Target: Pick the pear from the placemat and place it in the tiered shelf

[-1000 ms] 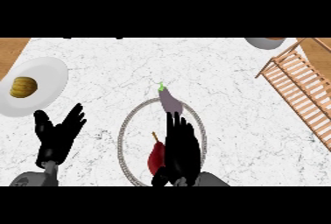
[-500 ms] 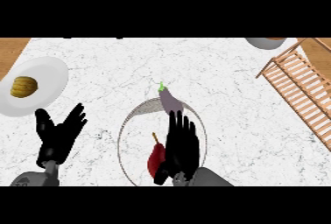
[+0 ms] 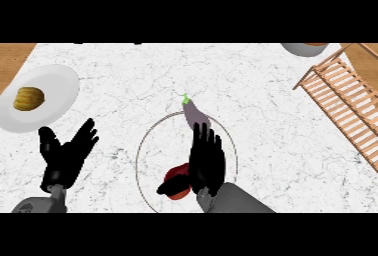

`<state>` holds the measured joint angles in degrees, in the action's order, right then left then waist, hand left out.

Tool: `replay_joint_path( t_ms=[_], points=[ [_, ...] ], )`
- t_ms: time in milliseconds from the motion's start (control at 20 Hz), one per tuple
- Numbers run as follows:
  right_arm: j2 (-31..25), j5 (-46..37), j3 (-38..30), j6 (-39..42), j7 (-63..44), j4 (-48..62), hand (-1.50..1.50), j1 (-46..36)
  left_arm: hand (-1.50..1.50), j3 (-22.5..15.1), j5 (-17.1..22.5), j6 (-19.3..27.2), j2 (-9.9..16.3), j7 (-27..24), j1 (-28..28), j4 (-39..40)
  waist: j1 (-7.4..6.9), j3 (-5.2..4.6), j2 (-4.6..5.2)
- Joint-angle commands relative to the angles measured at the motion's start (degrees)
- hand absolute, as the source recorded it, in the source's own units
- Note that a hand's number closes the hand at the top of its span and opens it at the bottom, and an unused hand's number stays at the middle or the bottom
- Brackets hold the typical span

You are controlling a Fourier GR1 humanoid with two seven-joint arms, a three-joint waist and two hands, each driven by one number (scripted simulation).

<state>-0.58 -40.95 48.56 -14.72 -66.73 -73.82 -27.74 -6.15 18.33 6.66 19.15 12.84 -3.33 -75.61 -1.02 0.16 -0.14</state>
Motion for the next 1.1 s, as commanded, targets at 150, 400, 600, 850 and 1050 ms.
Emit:
replay_joint_path(
  t_ms=[150, 400, 600, 850, 1050],
  points=[
    [0.6, 9.8, 4.2, 4.2, -2.3, 6.0, 1.5, -1.1, 0.0, -1.7, -2.5, 2.3, -2.8, 0.2, 0.2, -0.4, -0.57, -0.15, 0.4],
    [0.6, 13.9, 6.9, -3.2, 2.9, 10.0, 1.5, -5.4, 0.0, -0.3, -3.3, 2.1, -4.4, -0.9, -0.5, 1.2, 0.01, -0.15, 0.3],
    [0.6, 14.7, 13.3, -9.0, -0.7, 7.8, 1.5, -8.2, 0.0, 2.1, -1.7, -2.3, -1.9, -0.3, -1.4, 3.9, -0.19, -0.17, 0.32],
    [-2.8, 11.7, -2.8, -12.5, -2.2, 9.8, 1.5, -8.4, 0.0, 2.2, -1.5, -0.7, -1.0, 2.2, 0.0, -0.4, 2.02, -0.13, 0.05],
    [-12.7, 13.5, -17.0, -15.8, -2.6, 15.0, 1.5, -9.9, 0.0, 2.4, -1.6, 0.4, -2.1, 0.7, 2.4, -0.8, 3.26, -0.15, 0.16]
  ],
)
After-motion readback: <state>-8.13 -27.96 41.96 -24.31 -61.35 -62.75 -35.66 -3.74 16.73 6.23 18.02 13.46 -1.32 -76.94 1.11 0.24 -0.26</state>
